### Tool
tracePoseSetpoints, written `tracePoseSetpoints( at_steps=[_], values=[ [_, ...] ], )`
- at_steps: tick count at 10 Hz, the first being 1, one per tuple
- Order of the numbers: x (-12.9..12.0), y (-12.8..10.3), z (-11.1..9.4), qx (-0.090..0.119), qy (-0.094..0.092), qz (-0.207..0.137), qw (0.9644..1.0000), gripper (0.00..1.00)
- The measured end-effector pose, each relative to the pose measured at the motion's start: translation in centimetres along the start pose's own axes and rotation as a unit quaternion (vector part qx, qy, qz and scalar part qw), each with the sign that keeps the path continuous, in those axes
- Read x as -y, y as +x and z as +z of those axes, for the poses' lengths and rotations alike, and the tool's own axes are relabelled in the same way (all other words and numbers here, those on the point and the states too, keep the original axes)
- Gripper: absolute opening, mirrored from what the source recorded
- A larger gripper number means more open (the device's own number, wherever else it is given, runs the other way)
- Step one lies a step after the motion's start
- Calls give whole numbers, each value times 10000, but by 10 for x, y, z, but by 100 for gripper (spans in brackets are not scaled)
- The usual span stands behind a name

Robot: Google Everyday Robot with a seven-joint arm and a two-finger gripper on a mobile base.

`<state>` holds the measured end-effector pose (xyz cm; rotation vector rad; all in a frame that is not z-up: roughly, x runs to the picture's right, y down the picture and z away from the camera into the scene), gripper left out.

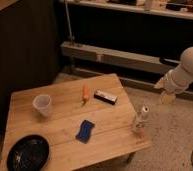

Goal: Place the pepper in the ceramic bowl

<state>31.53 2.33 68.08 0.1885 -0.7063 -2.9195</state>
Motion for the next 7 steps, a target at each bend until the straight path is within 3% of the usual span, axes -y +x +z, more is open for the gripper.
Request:
tracePoseSetpoints(
  at_steps=[5,7],
  values=[
    [0,0,0,0,0,0,10000,60],
    [-1,-1,-1,140,-32,103,9998,60]
  ],
)
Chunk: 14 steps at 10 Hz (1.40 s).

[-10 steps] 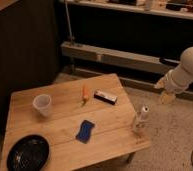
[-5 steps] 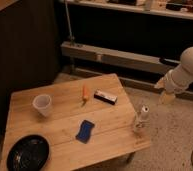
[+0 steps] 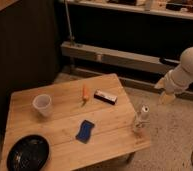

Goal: Place the pepper in the ceramic bowl

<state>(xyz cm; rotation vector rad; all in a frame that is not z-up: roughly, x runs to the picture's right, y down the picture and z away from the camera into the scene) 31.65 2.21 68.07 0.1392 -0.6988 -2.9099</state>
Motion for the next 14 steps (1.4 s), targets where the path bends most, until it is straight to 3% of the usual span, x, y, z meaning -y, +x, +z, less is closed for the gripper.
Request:
tracePoseSetpoints(
  at_steps=[1,3,4,6,8,9,10,11,12,13,14],
  values=[
    [-5,8,0,171,-60,347,9992,60],
    [-9,13,-4,288,-226,1096,9933,60],
    [-11,11,-6,297,-336,1627,9857,60],
    [-17,17,-11,60,-479,2648,9631,60],
    [-20,14,-16,-126,-562,3282,9429,60],
    [-21,15,-16,-160,-569,3362,9399,60],
    [-21,15,-15,-137,-556,3378,9395,60],
    [-23,15,-13,128,-537,3451,9369,60],
    [-26,17,-12,455,-514,3721,9256,60],
    [-30,19,-11,687,-537,4038,9107,60],
    [-32,17,-11,963,-591,4545,8836,60]
  ],
)
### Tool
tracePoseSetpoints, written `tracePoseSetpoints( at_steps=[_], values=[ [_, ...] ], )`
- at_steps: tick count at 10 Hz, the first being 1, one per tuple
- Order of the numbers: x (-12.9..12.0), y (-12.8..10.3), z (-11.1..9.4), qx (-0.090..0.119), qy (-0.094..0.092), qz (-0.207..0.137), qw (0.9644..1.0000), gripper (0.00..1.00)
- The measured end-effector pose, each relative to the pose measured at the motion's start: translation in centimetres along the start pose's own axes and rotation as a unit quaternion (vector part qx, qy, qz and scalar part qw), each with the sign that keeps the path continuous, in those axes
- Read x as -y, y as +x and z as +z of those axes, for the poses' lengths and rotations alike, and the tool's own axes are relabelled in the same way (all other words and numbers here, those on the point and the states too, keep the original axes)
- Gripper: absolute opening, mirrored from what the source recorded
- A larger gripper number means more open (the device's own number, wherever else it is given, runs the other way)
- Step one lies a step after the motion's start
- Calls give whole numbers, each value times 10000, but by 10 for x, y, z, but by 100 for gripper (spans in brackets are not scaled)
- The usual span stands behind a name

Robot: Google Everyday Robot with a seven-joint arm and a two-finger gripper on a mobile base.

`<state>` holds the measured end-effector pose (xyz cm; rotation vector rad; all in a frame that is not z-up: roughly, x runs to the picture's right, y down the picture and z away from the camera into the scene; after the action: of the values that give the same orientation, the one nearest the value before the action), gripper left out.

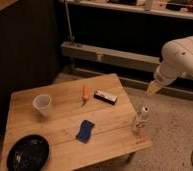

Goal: Place the pepper in the ceramic bowl

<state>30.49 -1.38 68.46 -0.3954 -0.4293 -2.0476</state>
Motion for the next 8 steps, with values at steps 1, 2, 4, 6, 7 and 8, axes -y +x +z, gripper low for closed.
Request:
tracePoseSetpoints(
  at_steps=[1,2,4,6,7,8],
  values=[
    [-5,-2,1,273,-137,640,9975,60],
    [-7,-1,2,472,-224,1258,9907,60],
    [-5,2,3,475,-120,2265,9728,60],
    [1,15,6,-30,400,2479,9680,60],
    [8,30,9,-329,682,2358,9688,60],
    [19,50,11,-474,786,2201,9712,60]
  ],
)
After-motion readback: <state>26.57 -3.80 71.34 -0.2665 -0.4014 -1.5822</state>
